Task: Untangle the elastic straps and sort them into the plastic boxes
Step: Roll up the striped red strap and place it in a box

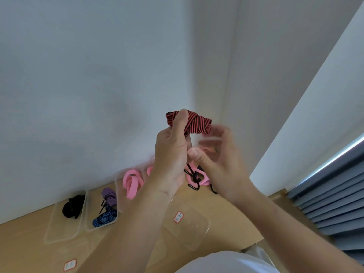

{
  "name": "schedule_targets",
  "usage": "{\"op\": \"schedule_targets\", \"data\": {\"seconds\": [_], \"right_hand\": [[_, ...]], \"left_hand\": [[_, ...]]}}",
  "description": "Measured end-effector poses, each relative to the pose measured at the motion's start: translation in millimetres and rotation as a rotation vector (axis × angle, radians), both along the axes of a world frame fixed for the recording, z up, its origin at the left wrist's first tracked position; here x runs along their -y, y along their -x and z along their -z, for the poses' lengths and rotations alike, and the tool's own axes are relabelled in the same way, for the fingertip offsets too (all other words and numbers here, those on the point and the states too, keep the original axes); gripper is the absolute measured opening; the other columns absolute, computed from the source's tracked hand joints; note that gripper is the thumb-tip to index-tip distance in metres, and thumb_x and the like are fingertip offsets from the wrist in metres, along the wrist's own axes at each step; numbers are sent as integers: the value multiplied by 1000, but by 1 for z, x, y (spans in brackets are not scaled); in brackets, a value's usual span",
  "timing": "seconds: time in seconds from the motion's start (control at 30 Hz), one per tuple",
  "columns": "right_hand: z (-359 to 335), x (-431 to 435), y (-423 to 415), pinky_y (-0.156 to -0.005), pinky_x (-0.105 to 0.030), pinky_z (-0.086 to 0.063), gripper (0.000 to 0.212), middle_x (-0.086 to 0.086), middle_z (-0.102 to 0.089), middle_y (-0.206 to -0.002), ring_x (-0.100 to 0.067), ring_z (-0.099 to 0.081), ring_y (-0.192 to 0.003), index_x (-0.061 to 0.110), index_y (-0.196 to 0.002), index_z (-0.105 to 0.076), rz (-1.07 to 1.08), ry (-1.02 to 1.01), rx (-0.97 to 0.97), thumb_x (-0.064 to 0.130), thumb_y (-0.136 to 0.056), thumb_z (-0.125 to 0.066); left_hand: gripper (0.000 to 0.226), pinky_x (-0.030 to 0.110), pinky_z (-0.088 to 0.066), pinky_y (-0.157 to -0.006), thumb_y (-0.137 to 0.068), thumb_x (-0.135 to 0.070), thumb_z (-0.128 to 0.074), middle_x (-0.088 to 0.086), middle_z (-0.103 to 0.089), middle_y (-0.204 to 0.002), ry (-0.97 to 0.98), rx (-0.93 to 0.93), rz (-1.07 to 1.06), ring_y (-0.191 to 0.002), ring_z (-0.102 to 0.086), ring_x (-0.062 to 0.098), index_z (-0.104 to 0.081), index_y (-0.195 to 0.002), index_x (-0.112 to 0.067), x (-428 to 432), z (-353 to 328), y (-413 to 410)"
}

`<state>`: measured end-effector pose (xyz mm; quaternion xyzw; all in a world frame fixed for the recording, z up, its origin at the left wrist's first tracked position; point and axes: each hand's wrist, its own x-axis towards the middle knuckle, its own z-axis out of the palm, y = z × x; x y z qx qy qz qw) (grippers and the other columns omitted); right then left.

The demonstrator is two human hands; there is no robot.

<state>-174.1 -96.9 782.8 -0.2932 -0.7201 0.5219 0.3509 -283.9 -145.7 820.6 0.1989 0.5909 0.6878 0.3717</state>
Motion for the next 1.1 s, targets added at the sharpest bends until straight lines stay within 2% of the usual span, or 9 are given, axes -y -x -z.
{"op": "schedule_targets", "data": {"seconds": [0.1, 0.2, 0.27, 0.33, 0.43, 0.73, 0.83, 0.97, 1.1], "right_hand": [[5, 20, 4, -74, -37, -59, 54, 0, -75, -89, -14, -72, -80, 21, -115, -56, -143, 442, 30, 64, -84, -68], [1, 29, 4, -72, -40, -62, 31, 2, -69, -69, -18, -67, -60, 16, -112, -57, -206, 516, 45, 43, -98, -59], [0, 33, 5, -60, -18, -53, 29, 9, -65, -70, -5, -63, -57, 20, -113, -56, -133, 304, 180, 45, -101, -52], [1, 39, 3, -63, -8, -44, 30, 15, -63, -83, 4, -62, -76, 26, -117, -50, -22, 3, 259, 49, -99, -49], [5, 47, -5, -66, -15, -43, 35, 15, -58, -96, -2, -57, -84, 23, -118, -51, -39, -282, 214, 50, -97, -50], [33, 28, -8, -47, -35, -46, 29, -3, -62, -79, -18, -54, -61, 4, -87, -72, -24, -812, 100, 28, -98, -60], [32, 32, -6, -53, -28, -40, 43, 3, -50, -74, -16, -46, -64, 7, -74, -59, -59, -606, 111, 35, -104, -46], [15, 38, 4, -55, -18, -34, 56, 0, -40, -58, -16, -38, -57, 5, -63, -37, 26, 50, -31, 39, -108, -38], [-4, 35, 9, -55, -31, -36, 56, -4, -33, -54, -24, -34, -52, 15, -56, -31, 53, 598, -184, 33, -108, -41]], "left_hand": [[45, 23, -21, -43, -99, -48, -58, -8, -19, -50, -57, 84, -70, -42, -17, 11, -37, -71, -19, -4, 3, 1], [41, 21, -18, -40, -101, -45, -57, -7, -18, -53, -93, 112, -117, -43, -14, 11, -38, -74, -20, -6, 6, 3], [40, 22, -16, -40, -101, -44, -57, -7, -19, -53, -95, 127, -146, -43, -14, 10, -39, -74, -20, -6, 8, 4], [41, 21, -18, -39, -100, -45, -57, -7, -20, -53, -99, 133, -170, -43, -15, 10, -39, -73, -20, -6, 11, 7], [41, 20, -21, -38, -100, -47, -55, -8, -20, -52, -81, 126, -204, -42, -16, 11, -38, -75, -20, -8, 13, 15], [45, 25, -15, -44, -95, -56, -55, -5, -15, -60, -36, 325, -188, -48, -13, 13, -49, -98, -12, -12, 27, 23], [41, 22, -23, -38, -96, -54, -57, -6, -26, -56, -36, 386, -198, -43, -22, 11, -52, -92, -13, -14, 30, 23], [34, 22, -40, -41, -101, -44, -57, 0, -50, -55, -87, 407, -213, -42, -47, 14, -59, -92, -11, -20, 33, 21], [32, 40, -59, -55, -100, -37, -60, 4, -59, -60, -189, 241, -217, -50, -60, 22, -67, -92, -7, -22, 38, 25]]}}
